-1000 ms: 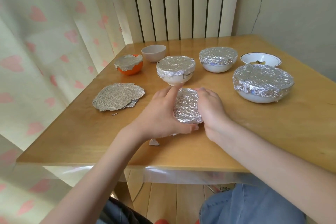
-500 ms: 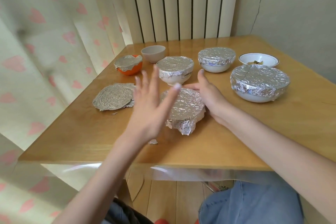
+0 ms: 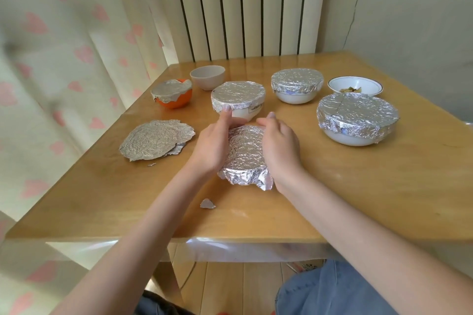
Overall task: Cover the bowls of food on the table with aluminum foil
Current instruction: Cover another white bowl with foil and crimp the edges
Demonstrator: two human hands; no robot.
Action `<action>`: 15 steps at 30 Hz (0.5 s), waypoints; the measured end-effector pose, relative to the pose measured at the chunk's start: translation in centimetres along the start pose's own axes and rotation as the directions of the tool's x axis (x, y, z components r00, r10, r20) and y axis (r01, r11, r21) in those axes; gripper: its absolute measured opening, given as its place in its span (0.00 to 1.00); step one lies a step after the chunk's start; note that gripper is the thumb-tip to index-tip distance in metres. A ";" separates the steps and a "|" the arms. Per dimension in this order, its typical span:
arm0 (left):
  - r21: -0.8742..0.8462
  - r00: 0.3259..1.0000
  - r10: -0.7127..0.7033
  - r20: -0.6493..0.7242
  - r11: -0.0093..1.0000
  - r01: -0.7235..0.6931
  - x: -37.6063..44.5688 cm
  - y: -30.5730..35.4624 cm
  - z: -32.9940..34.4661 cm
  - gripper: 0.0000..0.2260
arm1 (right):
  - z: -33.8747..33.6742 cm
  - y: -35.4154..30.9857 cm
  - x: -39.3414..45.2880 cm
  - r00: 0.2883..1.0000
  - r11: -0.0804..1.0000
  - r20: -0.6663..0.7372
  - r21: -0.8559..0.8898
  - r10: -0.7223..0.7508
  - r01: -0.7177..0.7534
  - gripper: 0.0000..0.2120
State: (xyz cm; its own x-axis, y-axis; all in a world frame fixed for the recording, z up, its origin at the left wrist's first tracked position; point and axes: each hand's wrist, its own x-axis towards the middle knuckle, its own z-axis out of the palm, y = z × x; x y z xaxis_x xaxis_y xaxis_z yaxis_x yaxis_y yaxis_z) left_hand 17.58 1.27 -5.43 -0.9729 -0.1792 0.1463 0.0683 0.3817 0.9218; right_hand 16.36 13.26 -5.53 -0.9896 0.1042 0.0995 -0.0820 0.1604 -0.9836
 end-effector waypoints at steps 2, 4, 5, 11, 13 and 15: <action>0.030 0.994 -0.023 -0.105 0.999 0.026 -0.9 0.4 0.6 0.28 | -0.2 0.0 0.7 0.997 0.999 0.069 -0.031 0.021 -0.019 0.24; 0.085 0.982 -0.032 -0.184 0.995 0.048 -1.7 0.9 1.2 0.29 | -0.5 0.2 1.2 0.986 0.999 0.160 -0.033 0.036 -0.031 0.26; 0.115 0.977 -0.041 -0.211 0.991 0.066 -1.9 1.0 1.4 0.29 | -0.7 0.3 1.4 0.975 0.999 0.218 -0.023 0.036 -0.032 0.27; 0.133 0.957 -0.075 -0.280 0.984 0.116 -3.1 1.4 2.2 0.29 | -1.5 0.0 2.4 0.890 0.999 0.455 -0.017 0.041 -0.037 0.32; 0.063 0.964 -0.107 -0.243 0.990 0.126 -2.9 1.4 1.7 0.30 | -1.7 -0.1 2.7 0.853 0.997 0.515 -0.045 0.081 -0.067 0.32; 0.069 0.981 -0.057 -0.186 0.995 0.071 -3.0 1.3 0.8 0.31 | -2.3 0.0 2.8 0.848 0.996 0.522 -0.044 0.090 -0.079 0.34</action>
State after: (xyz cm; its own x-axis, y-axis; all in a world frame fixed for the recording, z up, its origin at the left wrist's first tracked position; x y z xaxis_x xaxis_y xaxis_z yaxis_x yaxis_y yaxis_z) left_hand 20.41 3.04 -4.94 -0.9169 -0.3665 0.1579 -0.0161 0.4293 0.9030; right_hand 13.81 15.77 -4.94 -0.9085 -0.4097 -0.0828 0.0016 0.1946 -0.9809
